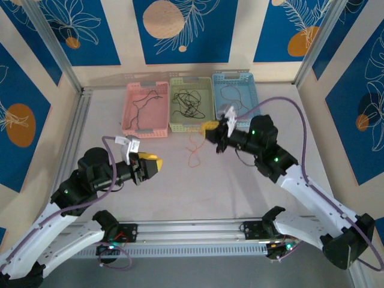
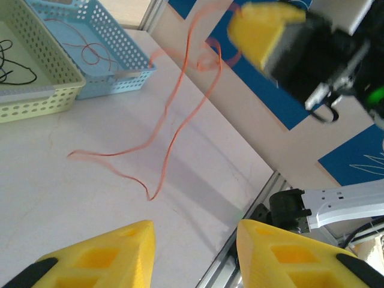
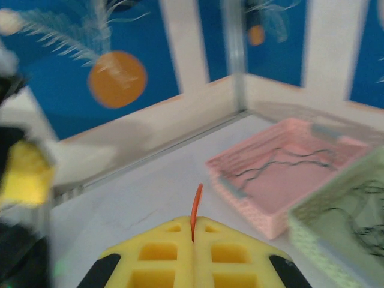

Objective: Untangle the cables

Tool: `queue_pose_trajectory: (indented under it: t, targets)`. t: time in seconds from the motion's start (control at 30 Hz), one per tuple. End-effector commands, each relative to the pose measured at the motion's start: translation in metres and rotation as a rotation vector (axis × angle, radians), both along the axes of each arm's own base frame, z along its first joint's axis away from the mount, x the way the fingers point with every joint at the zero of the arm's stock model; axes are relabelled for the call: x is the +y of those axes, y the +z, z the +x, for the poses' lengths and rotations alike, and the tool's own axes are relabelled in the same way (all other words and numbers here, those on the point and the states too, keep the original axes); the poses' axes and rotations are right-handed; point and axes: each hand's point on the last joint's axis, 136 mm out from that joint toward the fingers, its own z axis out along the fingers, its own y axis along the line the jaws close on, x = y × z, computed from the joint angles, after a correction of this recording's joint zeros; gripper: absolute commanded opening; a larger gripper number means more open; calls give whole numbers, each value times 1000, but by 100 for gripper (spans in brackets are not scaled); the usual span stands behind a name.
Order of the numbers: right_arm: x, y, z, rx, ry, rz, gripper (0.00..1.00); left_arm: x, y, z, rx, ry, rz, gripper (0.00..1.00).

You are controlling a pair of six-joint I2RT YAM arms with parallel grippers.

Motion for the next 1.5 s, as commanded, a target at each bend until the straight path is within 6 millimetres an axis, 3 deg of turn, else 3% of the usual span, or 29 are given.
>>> queue_pose_trajectory:
  t: [0.0,0.13,0.33,0.53,0.77,0.93,1.47]
  targets:
    - [-25,22,40,79,-139,91,0,6,-5,0,-18,19,32,41]
    - [-34,27,62,156,-184,131,0,4,-11,-1,-6,6,35,45]
    - [-33,32,64,270,-203,214,0,-13,-16,6,11,-44,24,60]
    - [-34,12,66,465,-318,266,0,-48,15,13,-45,-179,-38,61]
    - [-31,-6,58,689,-393,333,0,-98,27,24,-143,-280,52,61]
    - [-26,-10,49,782,-389,379,0,-115,38,33,-234,-298,35,64]
    - [-22,-18,32,976,-433,466,0,-155,15,74,-376,-310,119,60]
